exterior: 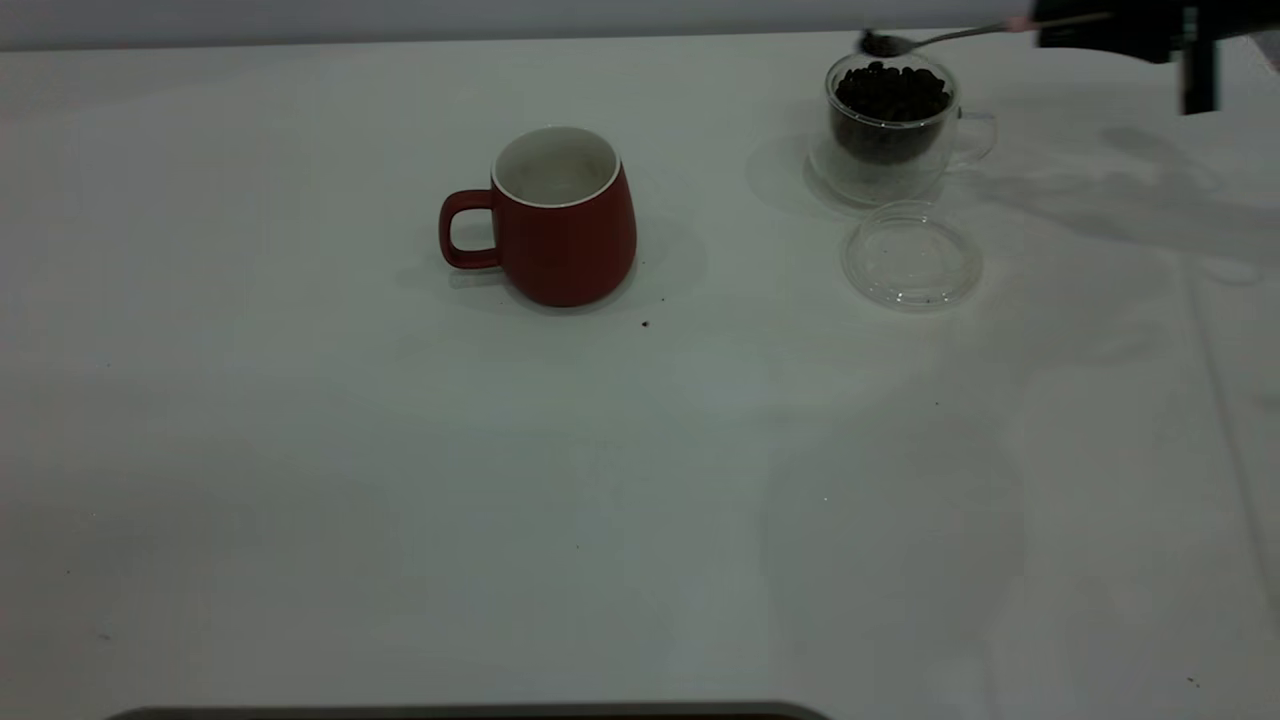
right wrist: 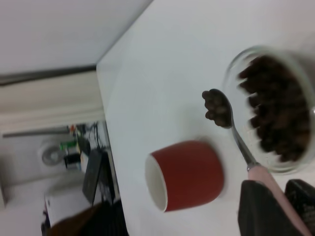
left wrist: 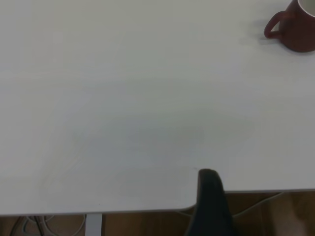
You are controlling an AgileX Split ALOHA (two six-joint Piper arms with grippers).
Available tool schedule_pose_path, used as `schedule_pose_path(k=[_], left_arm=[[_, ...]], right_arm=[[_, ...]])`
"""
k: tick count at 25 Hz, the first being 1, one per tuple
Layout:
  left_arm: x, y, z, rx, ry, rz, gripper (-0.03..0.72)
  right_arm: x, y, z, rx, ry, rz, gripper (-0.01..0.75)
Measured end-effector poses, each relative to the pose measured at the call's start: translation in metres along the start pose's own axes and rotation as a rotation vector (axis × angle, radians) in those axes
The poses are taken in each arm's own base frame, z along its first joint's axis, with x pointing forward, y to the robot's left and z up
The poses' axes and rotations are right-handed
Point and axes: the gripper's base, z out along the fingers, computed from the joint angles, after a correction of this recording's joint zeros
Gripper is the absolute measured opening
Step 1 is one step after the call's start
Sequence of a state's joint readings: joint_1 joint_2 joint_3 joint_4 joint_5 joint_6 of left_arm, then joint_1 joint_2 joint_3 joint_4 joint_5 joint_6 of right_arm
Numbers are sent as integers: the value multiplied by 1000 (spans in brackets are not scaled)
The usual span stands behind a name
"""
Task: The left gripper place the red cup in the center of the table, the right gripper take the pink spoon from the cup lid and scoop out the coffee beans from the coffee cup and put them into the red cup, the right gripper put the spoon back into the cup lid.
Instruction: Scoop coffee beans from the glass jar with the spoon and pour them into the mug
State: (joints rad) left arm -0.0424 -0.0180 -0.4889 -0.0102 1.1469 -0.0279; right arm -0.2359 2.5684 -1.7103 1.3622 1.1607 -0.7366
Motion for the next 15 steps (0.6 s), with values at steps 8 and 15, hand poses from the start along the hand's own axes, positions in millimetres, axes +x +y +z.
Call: schedule_pose_path(k=[8, 15], left_arm=[[0, 0, 0, 0, 0, 0, 586], [0, 0, 0, 0, 0, 0, 586]], right_arm=[[21, 24, 48, -16, 102, -42, 95], [32, 49, 68, -26, 148, -86, 95]])
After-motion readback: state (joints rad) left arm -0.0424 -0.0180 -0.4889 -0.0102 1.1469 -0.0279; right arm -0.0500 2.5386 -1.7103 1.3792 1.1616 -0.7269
